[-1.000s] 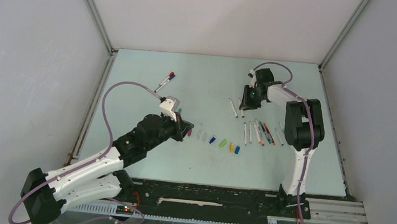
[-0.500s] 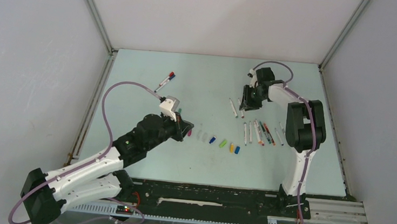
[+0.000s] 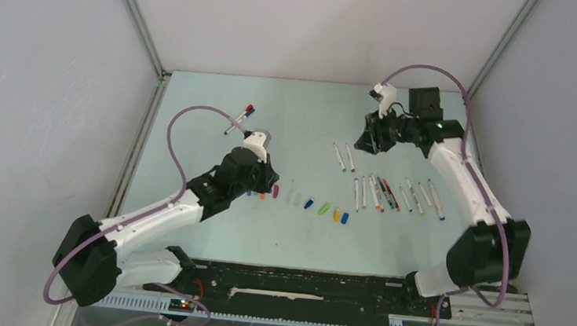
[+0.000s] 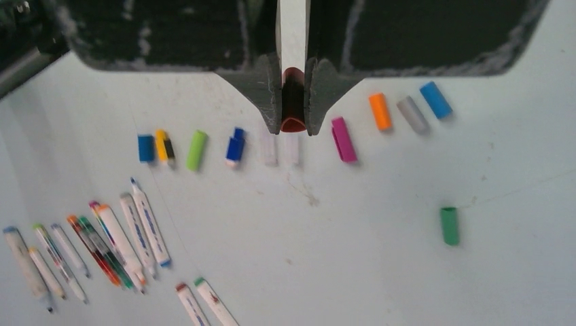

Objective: Open the pen caps
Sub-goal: Place the pen cap at the center of the board.

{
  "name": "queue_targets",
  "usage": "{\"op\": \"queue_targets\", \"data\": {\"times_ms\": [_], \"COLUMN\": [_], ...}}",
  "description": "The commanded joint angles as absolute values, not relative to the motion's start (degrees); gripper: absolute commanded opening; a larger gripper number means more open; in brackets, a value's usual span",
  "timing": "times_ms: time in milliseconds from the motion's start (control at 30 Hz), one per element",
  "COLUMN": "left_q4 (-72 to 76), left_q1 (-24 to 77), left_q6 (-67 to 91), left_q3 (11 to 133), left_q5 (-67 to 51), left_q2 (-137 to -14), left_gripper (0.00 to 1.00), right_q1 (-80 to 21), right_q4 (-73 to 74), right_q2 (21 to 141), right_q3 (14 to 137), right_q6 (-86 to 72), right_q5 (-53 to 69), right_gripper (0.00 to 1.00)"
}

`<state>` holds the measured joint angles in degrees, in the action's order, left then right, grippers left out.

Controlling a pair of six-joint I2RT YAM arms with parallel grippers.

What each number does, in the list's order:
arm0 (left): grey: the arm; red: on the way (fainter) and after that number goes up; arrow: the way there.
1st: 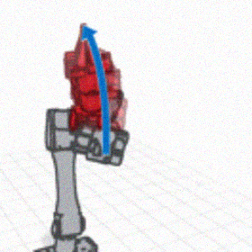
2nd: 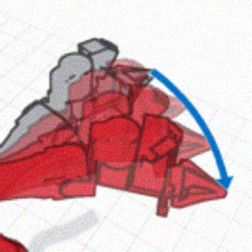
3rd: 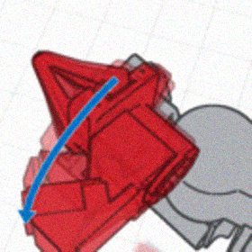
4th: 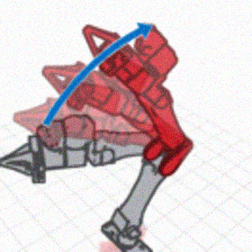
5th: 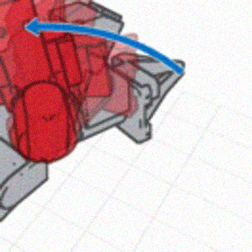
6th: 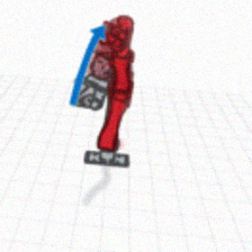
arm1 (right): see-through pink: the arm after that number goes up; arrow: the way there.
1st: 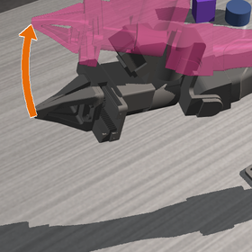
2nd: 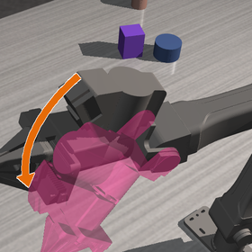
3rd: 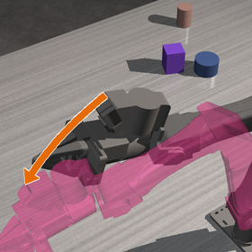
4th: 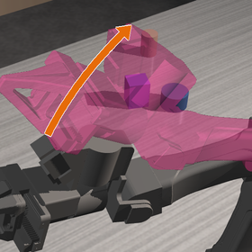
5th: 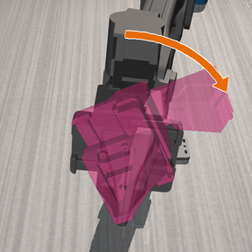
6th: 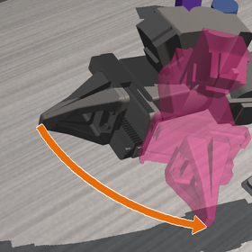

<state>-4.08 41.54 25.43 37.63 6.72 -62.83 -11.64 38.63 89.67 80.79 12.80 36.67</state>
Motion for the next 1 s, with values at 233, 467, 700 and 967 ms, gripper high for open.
{"op": "queue_targets", "data": {"times_ms": [233,467,700,967], "left_q4": [-12.6,-14.8,-15.9,-17.3], "left_q1": [34.6,34.0,32.9,31.9], "left_q6": [20.5,16.8,14.7,13.6], "left_q3": [53.9,60.8,65.6,69.5], "left_q5": [8.1,11.1,10.9,10.1], "left_q2": [-82.2,-91.5,-99.1,-103.9], "left_gripper": [0.0,0.0,0.0,0.04], "right_q1": [0.8,2.3,2.4,2.4], "right_q4": [30.5,31.5,32.0,32.3], "right_q2": [69.0,70.5,71.7,72.8], "right_q3": [61.0,60.9,60.9,60.9], "right_q6": [21.4,21.9,22.1,22.3], "right_q5": [61.7,64.4,64.1,64.2], "right_gripper": [0.66,0.66,0.66,0.66]}}
